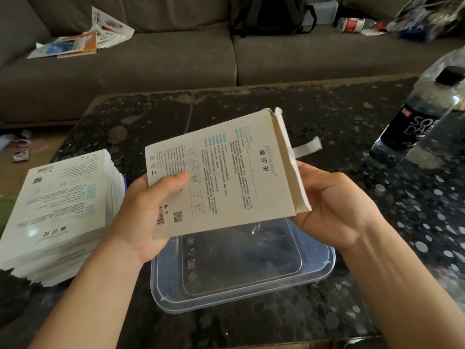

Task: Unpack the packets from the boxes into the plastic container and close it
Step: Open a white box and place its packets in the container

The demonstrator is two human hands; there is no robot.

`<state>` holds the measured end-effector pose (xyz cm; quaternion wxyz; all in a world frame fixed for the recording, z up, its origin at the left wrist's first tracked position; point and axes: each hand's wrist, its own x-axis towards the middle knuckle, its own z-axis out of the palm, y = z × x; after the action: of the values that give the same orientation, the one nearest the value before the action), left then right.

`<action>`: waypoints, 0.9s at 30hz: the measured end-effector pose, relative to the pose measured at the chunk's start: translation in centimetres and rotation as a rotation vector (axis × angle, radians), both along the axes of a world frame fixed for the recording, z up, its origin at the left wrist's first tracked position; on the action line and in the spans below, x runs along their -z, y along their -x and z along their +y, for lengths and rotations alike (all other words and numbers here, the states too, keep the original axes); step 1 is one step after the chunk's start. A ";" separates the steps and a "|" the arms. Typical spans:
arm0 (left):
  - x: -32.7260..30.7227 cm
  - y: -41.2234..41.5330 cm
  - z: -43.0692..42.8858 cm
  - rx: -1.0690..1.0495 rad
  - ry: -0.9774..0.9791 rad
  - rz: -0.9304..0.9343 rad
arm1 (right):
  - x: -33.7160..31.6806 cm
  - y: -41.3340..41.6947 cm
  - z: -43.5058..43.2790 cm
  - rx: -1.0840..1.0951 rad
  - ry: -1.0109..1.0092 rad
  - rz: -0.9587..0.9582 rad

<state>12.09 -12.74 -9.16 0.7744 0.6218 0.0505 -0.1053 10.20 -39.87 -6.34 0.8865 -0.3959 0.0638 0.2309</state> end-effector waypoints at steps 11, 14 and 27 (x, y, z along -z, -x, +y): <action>-0.4 0.0 -0.4 -0.089 -0.064 -0.063 | -0.5 0.8 0.5 0.547 1.066 -0.595; -0.4 0.0 -0.4 -0.085 -0.058 -0.067 | -0.1 0.6 0.4 0.486 1.078 -0.610; 0.0 0.2 -0.5 -0.041 -0.109 -0.122 | 0.1 0.7 0.3 0.281 1.094 -0.501</action>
<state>11.91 -13.26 -9.14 0.7431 0.6670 0.0216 -0.0484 9.52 -39.58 -6.42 0.5650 -0.8232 0.0141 -0.0543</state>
